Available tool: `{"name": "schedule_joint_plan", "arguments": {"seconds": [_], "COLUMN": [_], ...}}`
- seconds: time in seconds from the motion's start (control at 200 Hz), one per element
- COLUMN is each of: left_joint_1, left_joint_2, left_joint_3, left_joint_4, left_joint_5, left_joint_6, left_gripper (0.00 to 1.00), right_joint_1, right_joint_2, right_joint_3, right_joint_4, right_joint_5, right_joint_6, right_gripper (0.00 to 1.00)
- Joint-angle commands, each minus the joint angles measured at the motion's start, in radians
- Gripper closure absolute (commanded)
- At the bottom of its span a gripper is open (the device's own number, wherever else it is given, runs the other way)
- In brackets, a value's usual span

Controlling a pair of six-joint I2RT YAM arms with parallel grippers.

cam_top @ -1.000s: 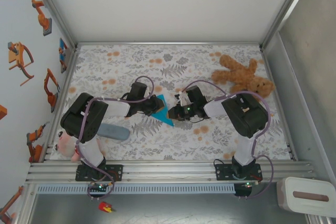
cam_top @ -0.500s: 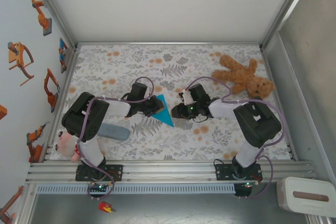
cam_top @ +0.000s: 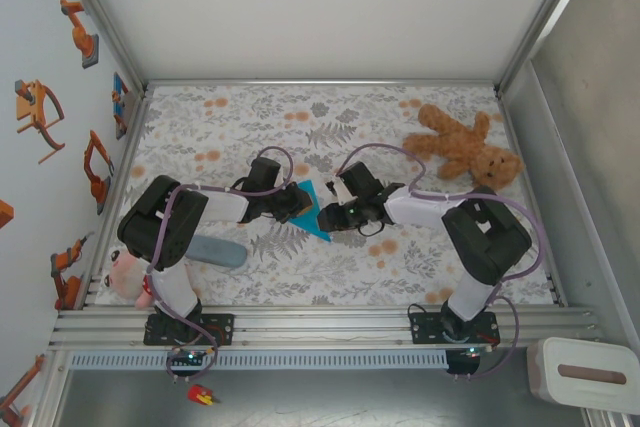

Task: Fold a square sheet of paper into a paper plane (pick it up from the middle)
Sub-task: Fourth fold the wing at the center of the table.

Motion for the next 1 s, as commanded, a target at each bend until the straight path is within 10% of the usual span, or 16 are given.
{"name": "schedule_joint_plan", "arguments": {"seconds": [0.0, 0.997], "left_joint_1": [0.003, 0.003], "left_joint_2": [0.018, 0.040], "left_joint_3": [0.023, 0.053], "left_joint_4": [-0.030, -0.033], "left_joint_5": [0.006, 0.036], "left_joint_6": [-0.005, 0.003], "left_gripper": [0.89, 0.86], "right_joint_1": [0.010, 0.014], "right_joint_2": [0.037, 0.121], "right_joint_3": [0.027, -0.002], "right_joint_4": [-0.038, -0.069], "right_joint_5": [0.019, 0.043], "right_joint_6": [-0.028, -0.043], "right_gripper": [0.57, 0.79]}}
